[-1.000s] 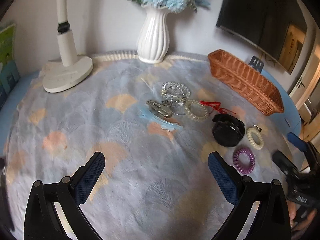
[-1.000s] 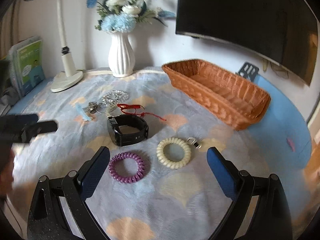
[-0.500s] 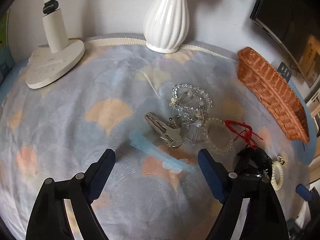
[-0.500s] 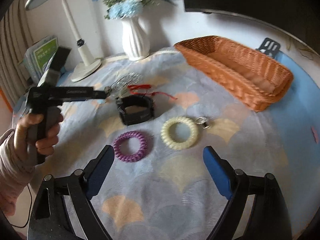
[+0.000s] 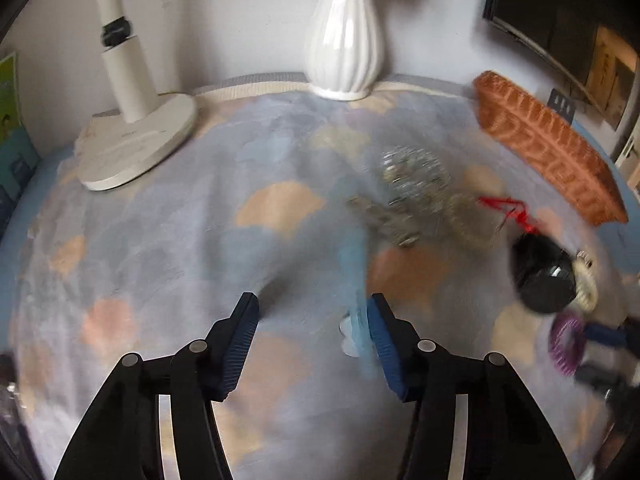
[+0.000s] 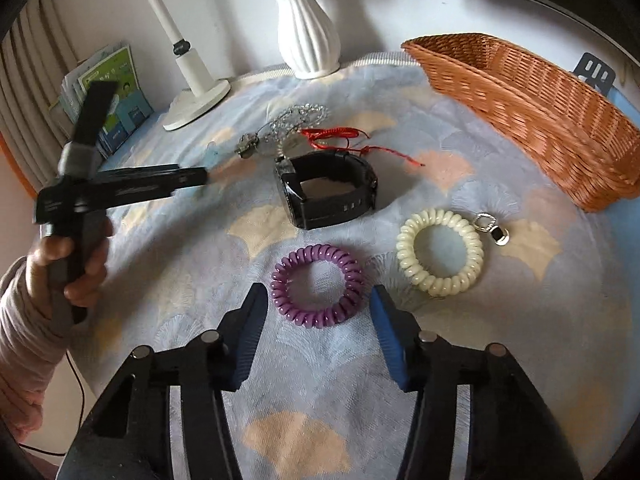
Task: Organize jewelry
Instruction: 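Grasp the light blue comb with the left tool while the right tool grasps the purple coil hair tie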
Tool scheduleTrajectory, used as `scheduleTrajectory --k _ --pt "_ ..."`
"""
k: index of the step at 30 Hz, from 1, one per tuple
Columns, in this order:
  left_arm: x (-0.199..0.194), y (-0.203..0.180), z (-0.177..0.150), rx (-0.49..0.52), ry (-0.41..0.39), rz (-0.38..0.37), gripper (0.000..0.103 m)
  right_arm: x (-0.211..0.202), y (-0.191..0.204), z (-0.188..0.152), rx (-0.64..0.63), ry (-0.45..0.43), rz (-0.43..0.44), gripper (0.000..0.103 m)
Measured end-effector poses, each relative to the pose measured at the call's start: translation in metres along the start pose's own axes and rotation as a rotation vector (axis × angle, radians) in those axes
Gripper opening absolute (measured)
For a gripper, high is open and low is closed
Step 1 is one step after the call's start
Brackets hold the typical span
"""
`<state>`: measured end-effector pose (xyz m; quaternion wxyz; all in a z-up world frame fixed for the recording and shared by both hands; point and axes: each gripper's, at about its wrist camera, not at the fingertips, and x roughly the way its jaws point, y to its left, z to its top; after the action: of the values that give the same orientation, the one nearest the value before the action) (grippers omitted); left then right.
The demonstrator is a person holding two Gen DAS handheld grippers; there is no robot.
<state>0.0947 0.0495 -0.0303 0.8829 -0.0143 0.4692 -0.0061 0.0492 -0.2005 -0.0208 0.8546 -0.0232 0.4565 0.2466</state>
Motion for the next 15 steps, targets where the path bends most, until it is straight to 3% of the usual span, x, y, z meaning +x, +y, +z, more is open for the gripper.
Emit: scheduleTrajectory --k 4,8,14,15 --pt "-0.003 0.017 0.001 -0.017 0.006 -0.041 0.058 0.004 0.003 0.004 -0.013 0.009 -0.017 0.052" --pt "0.001 -0.001 0.008 0.038 0.021 -0.114 0.057 0.005 0.0 0.006 -0.017 0.02 -0.032 0.048" --pt "0.005 -0.021 0.009 0.103 0.001 -0.083 0.028 0.004 -0.001 0.012 -0.047 0.021 -0.085 0.043" --pt "0.006 -0.02 0.01 0.102 -0.003 -0.081 0.019 0.004 -0.001 0.013 -0.053 0.018 -0.096 0.043"
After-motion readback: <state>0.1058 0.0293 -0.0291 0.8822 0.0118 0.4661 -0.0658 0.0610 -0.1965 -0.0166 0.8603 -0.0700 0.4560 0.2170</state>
